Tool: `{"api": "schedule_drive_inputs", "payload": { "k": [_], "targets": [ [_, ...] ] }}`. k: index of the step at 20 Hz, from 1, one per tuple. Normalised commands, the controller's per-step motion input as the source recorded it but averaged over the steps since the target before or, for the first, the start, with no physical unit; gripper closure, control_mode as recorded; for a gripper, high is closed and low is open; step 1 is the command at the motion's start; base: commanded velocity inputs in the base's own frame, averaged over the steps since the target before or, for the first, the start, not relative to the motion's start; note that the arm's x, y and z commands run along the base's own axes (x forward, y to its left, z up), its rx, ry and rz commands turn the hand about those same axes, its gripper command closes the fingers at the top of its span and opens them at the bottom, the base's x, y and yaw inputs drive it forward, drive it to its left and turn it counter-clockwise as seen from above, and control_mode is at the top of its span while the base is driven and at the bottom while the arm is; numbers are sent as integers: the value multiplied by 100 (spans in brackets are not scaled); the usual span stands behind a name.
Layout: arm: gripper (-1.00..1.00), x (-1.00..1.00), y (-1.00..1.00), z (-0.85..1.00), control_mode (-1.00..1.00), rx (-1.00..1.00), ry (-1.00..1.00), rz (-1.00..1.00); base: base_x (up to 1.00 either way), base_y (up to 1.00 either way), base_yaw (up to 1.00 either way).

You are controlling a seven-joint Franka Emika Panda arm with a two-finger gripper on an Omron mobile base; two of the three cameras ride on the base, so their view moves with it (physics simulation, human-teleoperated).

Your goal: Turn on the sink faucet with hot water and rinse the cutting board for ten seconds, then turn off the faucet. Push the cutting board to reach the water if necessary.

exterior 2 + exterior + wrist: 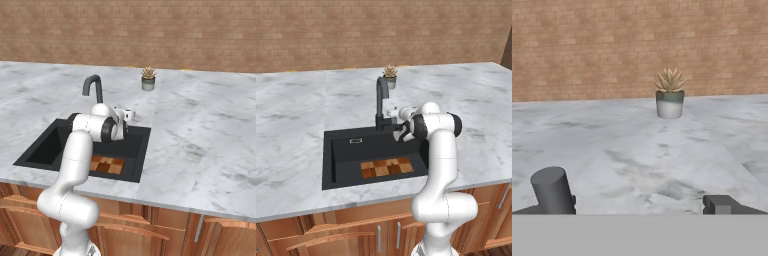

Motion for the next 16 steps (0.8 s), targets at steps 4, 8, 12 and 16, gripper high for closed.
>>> {"api": "schedule_drive_inputs", "payload": {
  "k": [4,8,12,16],
  "targets": [
    [-100,-19,-21,0,-100,0,0,0,0,0,0],
    [-100,-19,-19,0,-100,0,0,0,0,0,0],
    [-100,-27,-16,0,-100,0,0,0,0,0,0],
    [-100,-28,-14,0,-100,0,0,0,0,0,0]
  ]
}}
